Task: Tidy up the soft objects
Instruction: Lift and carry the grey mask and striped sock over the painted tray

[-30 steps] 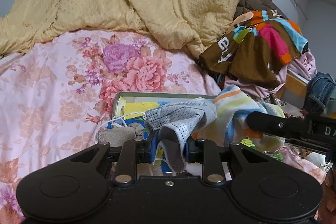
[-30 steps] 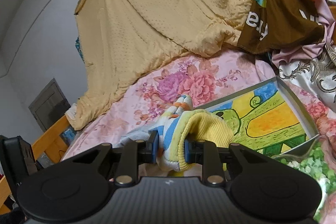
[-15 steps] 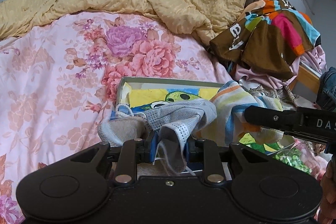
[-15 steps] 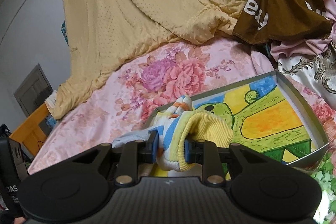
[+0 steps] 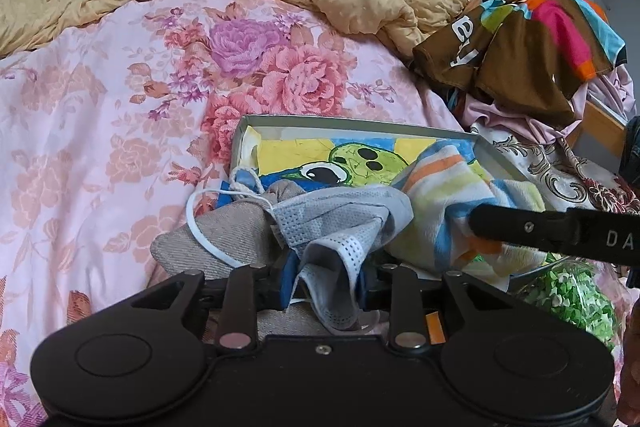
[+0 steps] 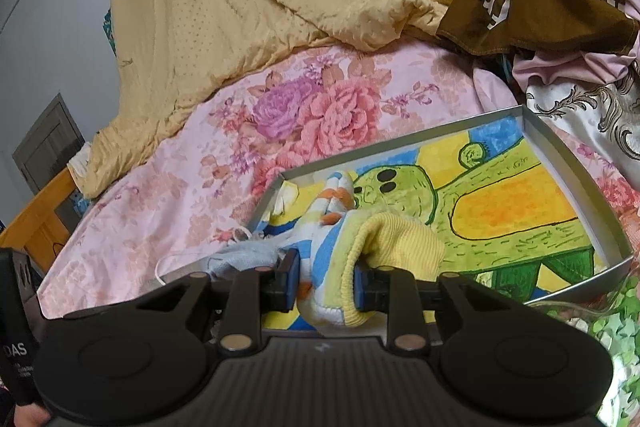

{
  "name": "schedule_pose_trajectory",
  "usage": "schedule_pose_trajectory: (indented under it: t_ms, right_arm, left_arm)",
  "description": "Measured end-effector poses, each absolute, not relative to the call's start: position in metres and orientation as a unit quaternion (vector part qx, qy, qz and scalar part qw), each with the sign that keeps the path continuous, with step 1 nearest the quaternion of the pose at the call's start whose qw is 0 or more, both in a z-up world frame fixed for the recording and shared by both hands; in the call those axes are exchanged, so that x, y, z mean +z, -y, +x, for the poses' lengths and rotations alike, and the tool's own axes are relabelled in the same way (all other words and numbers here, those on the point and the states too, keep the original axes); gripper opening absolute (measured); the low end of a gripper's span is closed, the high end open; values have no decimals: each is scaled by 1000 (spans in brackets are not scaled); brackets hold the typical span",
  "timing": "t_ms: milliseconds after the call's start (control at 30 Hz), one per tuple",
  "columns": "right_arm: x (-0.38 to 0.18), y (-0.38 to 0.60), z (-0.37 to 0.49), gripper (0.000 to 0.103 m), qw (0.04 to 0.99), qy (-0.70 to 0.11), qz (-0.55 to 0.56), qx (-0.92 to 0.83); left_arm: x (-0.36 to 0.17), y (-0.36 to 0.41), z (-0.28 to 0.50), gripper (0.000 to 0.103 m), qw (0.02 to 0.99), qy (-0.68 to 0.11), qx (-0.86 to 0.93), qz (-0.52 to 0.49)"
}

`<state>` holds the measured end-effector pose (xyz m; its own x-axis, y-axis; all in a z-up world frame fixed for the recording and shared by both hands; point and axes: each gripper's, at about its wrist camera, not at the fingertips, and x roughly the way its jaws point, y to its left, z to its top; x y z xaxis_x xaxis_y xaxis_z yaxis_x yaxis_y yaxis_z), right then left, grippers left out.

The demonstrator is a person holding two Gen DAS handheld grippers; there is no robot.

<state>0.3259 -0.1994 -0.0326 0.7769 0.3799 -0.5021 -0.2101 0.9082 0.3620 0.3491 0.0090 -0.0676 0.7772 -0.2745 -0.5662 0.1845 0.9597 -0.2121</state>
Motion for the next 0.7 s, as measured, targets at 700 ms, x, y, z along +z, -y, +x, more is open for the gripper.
schedule_pose_trajectory:
  t_ms: [700]
  right_arm:
    - [-34, 205, 329, 54, 929, -323, 133, 121]
  left_arm:
    - [-67, -4, 347, 41, 935, -324, -125, -72]
